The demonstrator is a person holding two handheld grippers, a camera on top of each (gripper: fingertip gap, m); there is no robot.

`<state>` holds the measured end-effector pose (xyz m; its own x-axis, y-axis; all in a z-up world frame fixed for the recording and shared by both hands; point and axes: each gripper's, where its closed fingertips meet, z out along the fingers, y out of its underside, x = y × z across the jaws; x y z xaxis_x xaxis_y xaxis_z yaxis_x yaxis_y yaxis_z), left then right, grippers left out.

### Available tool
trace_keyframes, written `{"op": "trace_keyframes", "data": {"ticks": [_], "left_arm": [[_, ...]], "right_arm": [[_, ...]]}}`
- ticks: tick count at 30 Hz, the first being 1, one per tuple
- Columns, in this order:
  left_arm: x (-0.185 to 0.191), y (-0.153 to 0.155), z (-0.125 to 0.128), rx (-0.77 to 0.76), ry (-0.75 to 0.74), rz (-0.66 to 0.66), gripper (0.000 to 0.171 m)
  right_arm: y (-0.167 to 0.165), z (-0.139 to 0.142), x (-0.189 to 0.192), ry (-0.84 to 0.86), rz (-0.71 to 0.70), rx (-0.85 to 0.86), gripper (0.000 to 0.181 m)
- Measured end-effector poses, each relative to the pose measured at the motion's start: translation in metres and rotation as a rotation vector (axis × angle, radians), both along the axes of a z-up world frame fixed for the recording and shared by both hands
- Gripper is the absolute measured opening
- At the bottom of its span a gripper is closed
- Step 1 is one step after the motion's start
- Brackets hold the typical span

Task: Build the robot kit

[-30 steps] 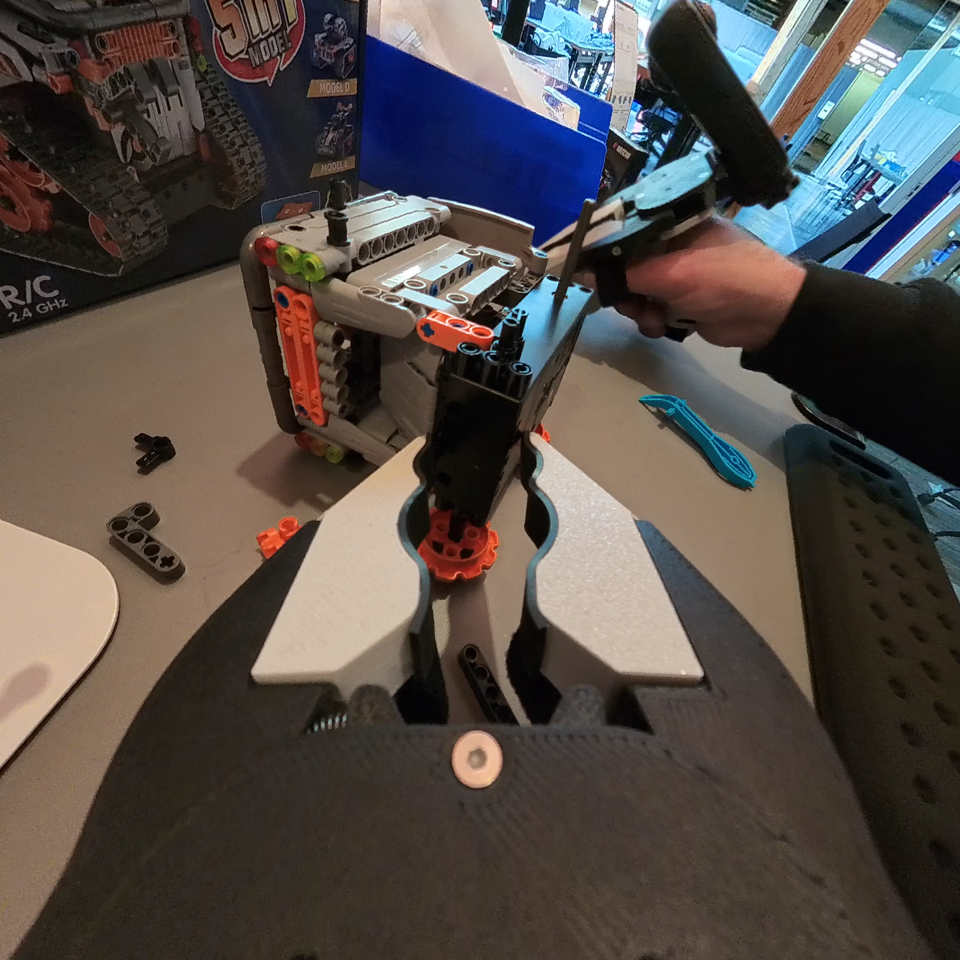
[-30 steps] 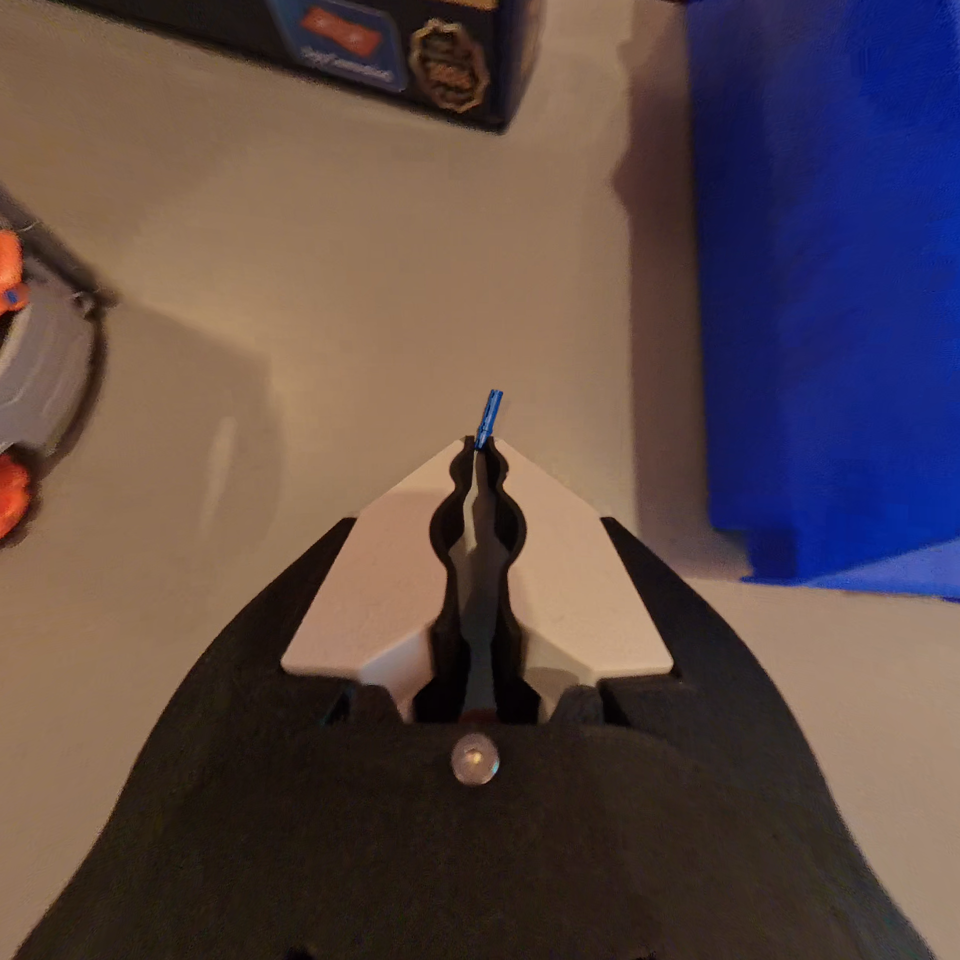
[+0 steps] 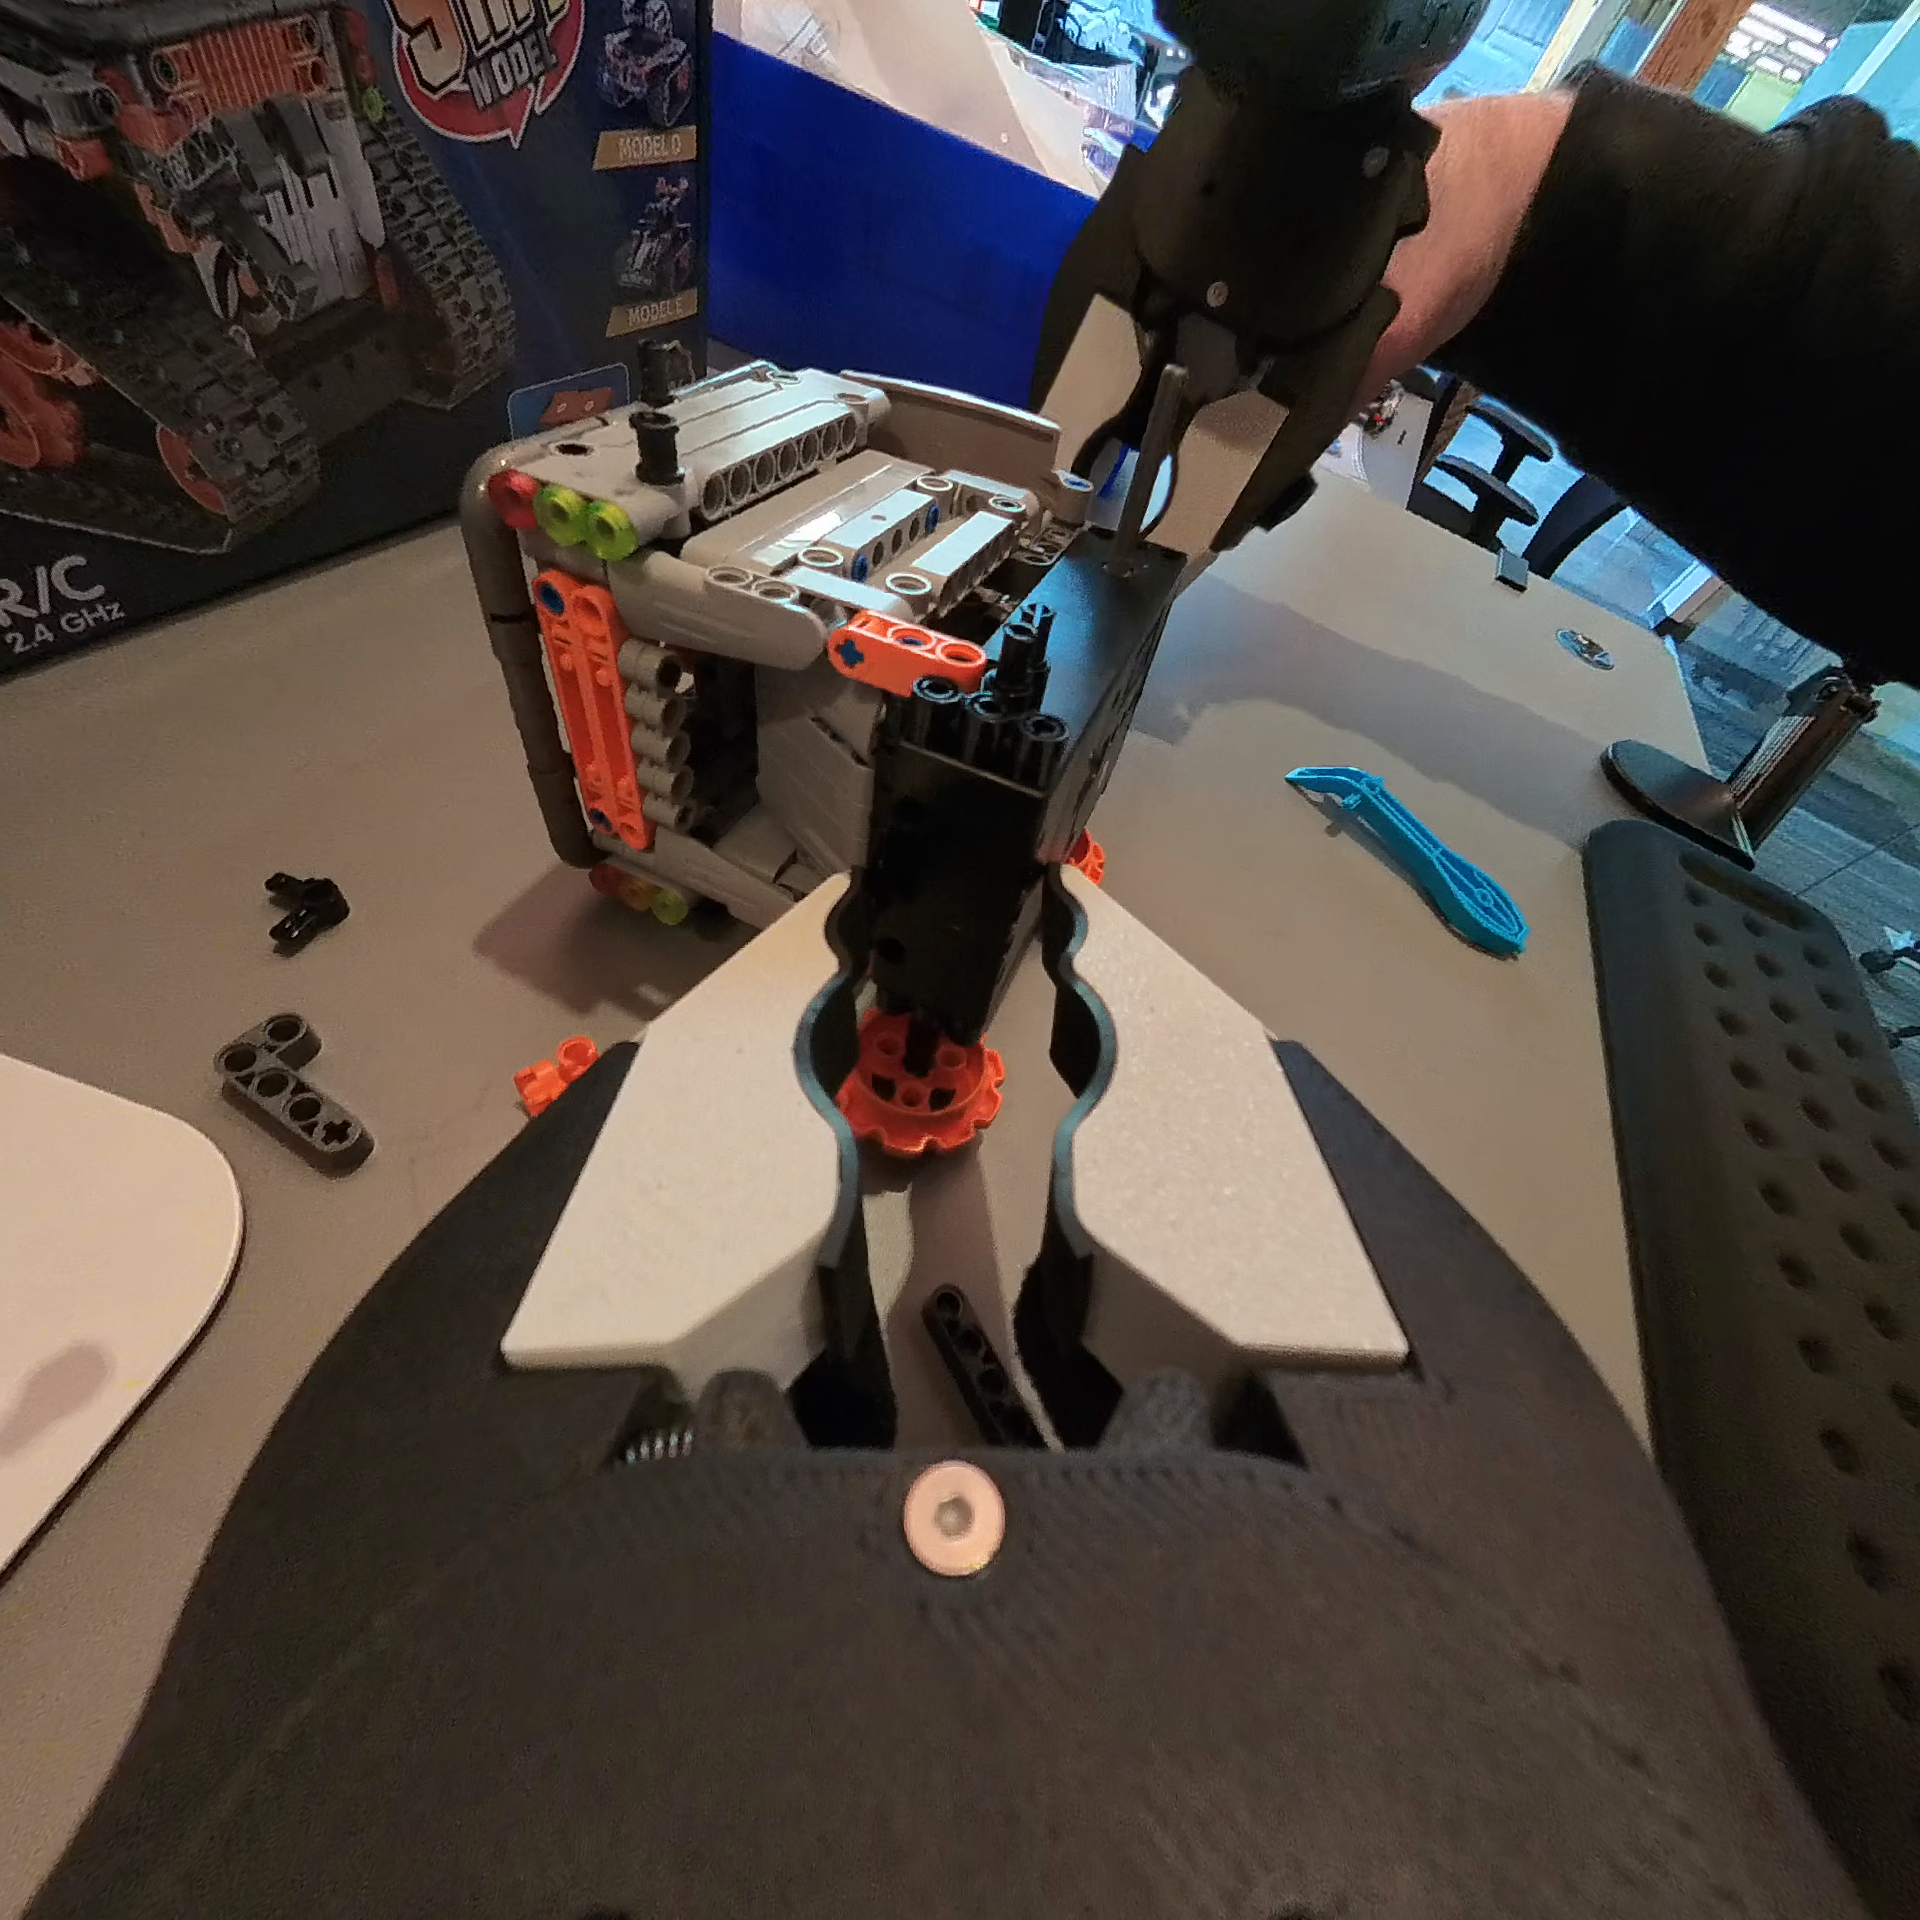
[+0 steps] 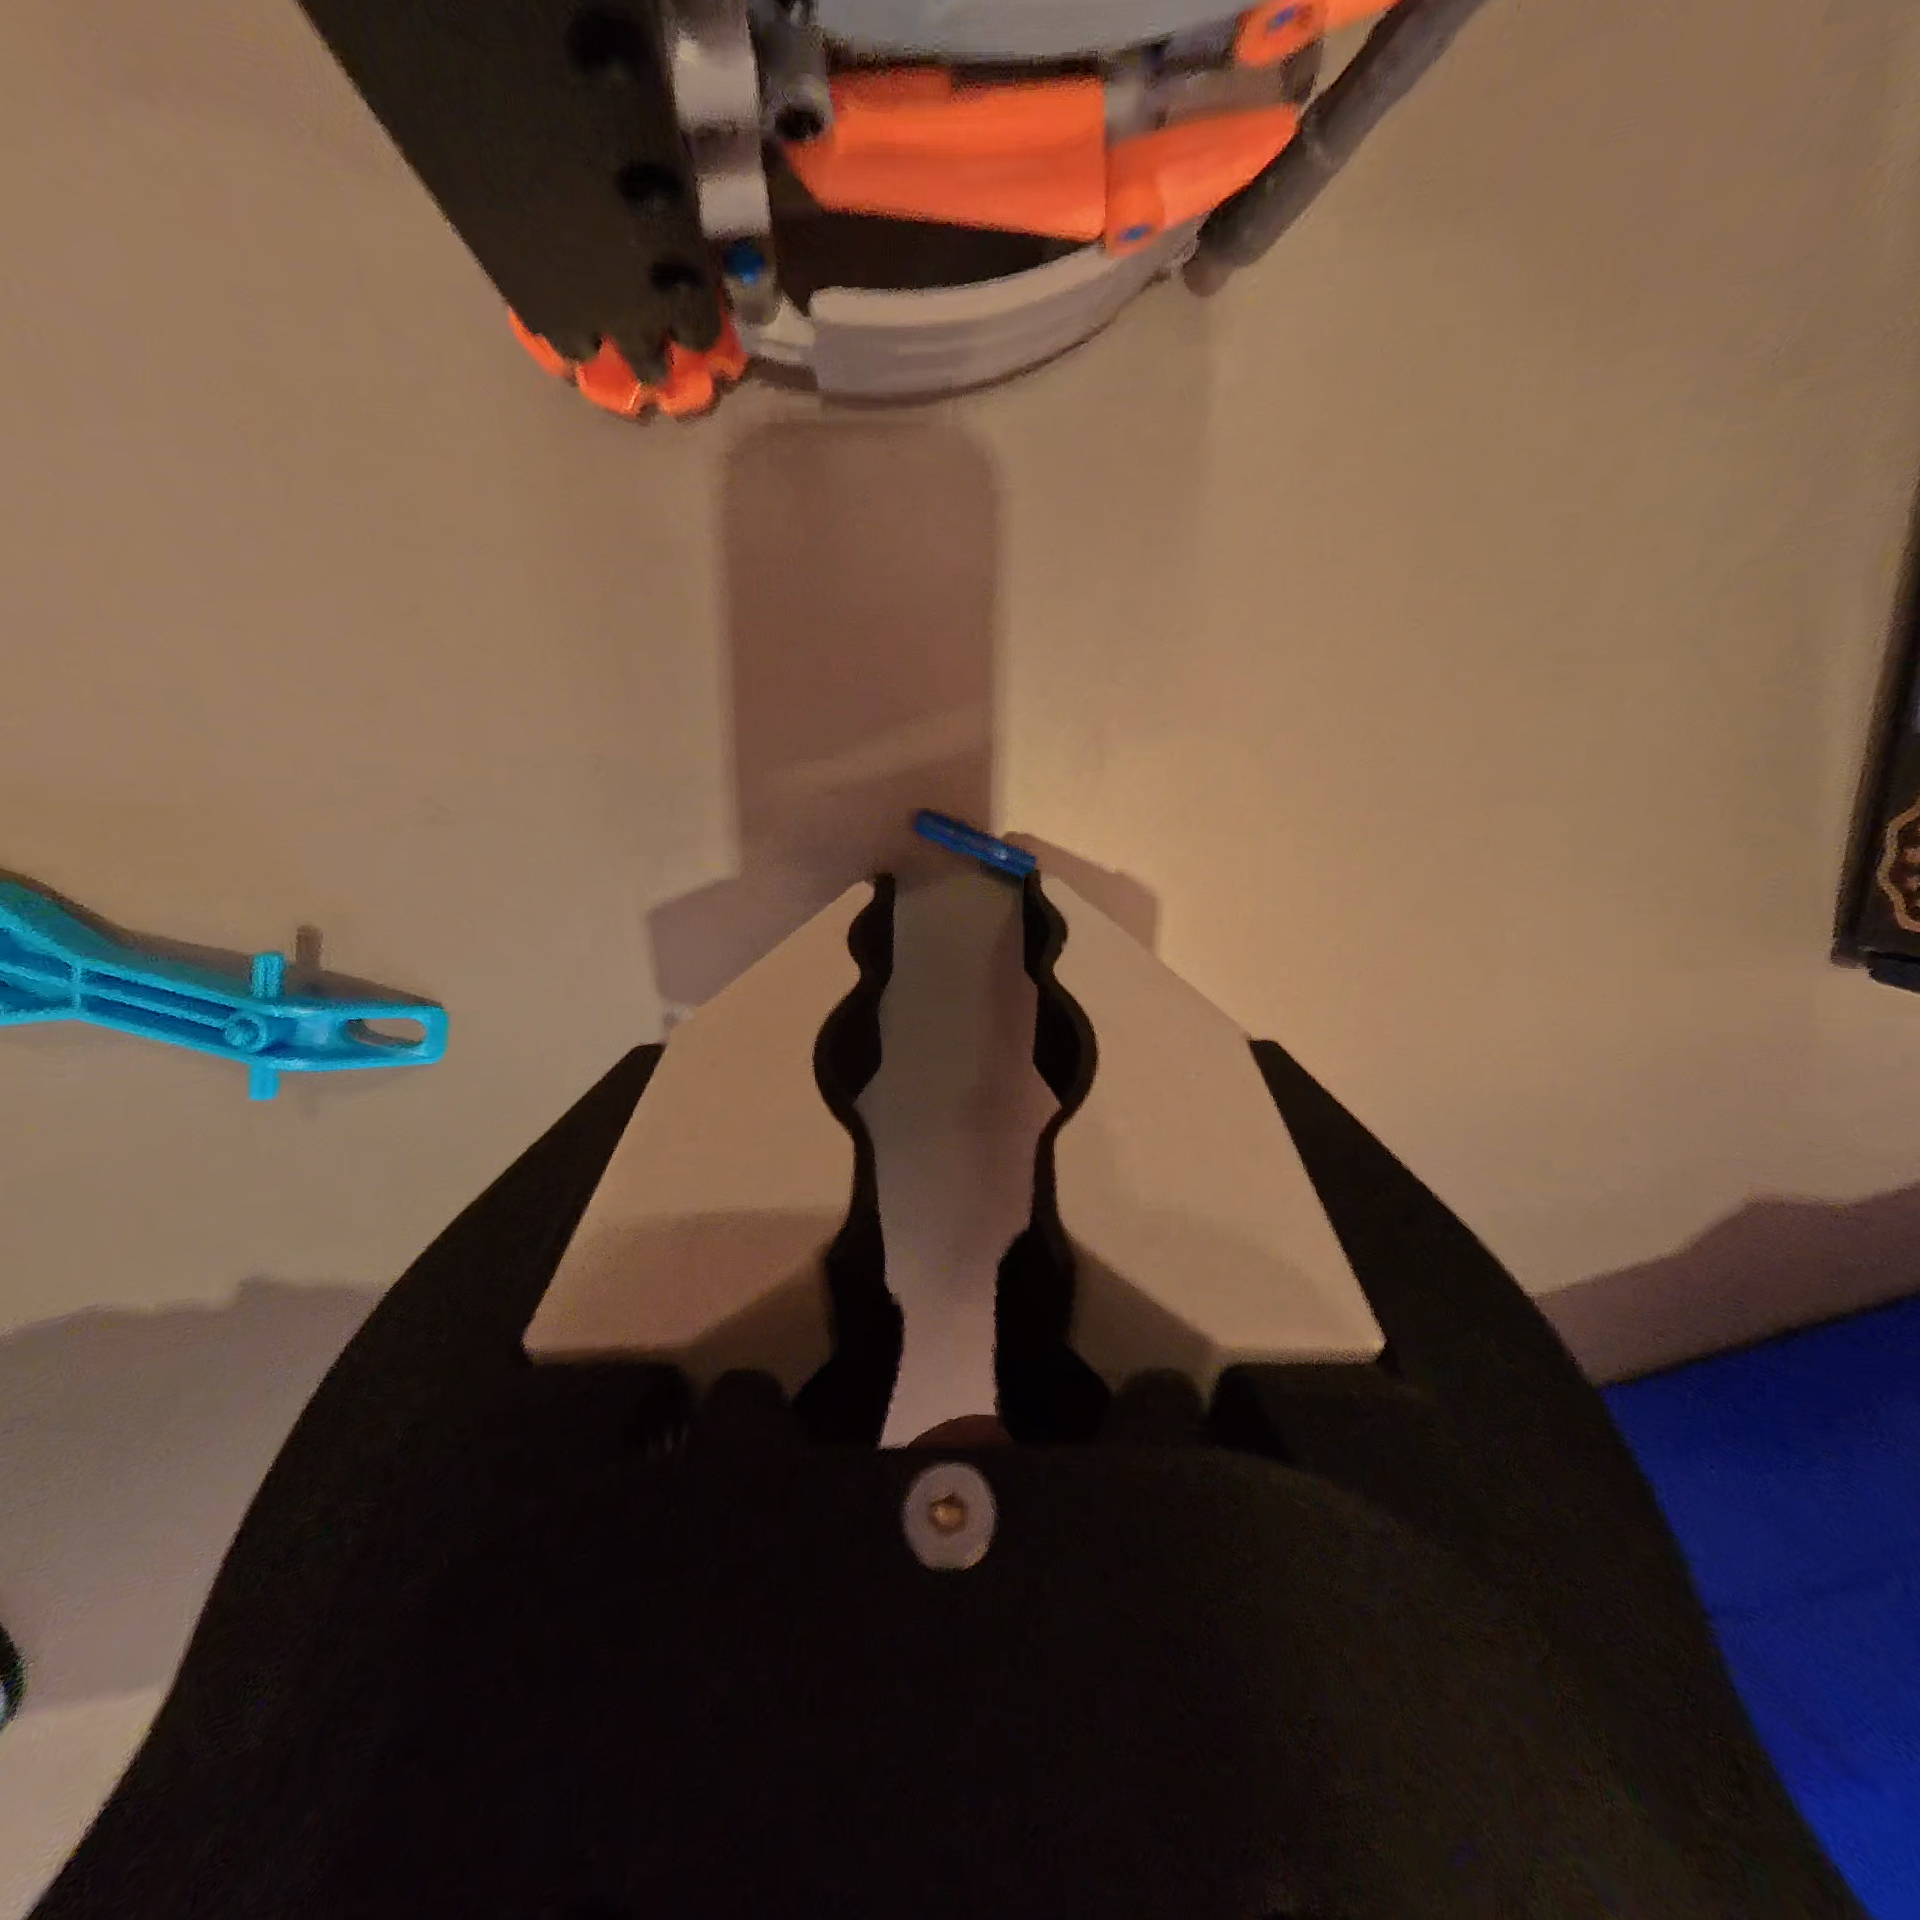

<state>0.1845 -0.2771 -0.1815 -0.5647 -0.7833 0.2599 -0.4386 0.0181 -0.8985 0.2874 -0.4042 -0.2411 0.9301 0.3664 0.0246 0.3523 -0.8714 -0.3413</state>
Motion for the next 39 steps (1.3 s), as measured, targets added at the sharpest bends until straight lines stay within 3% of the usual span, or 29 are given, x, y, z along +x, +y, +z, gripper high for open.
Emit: {"op": "trace_keyframes", "data": {"ticks": [7, 11, 12, 18, 22, 26, 29, 34, 36, 39], "left_arm": [[0.001, -0.001, -0.001, 0.0, 0.001, -0.008, 0.032], [0.001, -0.001, -0.001, 0.002, 0.001, -0.009, 0.032], [0.001, -0.001, -0.001, 0.006, 0.001, -0.009, 0.032], [0.0, -0.001, -0.001, 0.022, -0.002, -0.009, 0.031], [0.0, -0.001, -0.001, 0.024, -0.002, -0.009, 0.031], [0.0, -0.001, -0.001, 0.027, -0.003, -0.008, 0.031], [-0.001, -0.001, 0.003, 0.04, -0.027, -0.008, 0.031], [-0.014, 0.0, 0.043, 0.172, -0.247, 0.003, 0.035], [-0.025, -0.017, 0.061, 0.263, -0.359, -0.051, 0.034], [-0.036, -0.056, 0.063, 0.325, -0.378, -0.194, 0.038]], "right_arm": [[0.007, 0.0, -0.003, -0.001, 0.027, 0.054, 0.022], [0.005, -0.001, -0.007, 0.021, 0.023, 0.05, 0.013], [0.003, -0.001, -0.008, 0.025, 0.022, 0.046, 0.002], [0.002, -0.001, -0.031, 0.083, -0.04, 0.08, 0.004], [0.004, 0.002, -0.039, 0.089, -0.093, 0.123, 0.019], [0.007, 0.0, -0.043, 0.103, -0.103, 0.167, 0.003], [0.006, 0.001, -0.045, 0.141, -0.16, 0.193, 0.002], [0.006, 0.038, -0.074, 0.277, -0.221, 0.294, 0.002], [0.013, 0.065, -0.098, 0.392, -0.213, 0.356, 0.002], [0.02, 0.09, -0.131, 0.507, -0.163, 0.368, 0.002]]}}
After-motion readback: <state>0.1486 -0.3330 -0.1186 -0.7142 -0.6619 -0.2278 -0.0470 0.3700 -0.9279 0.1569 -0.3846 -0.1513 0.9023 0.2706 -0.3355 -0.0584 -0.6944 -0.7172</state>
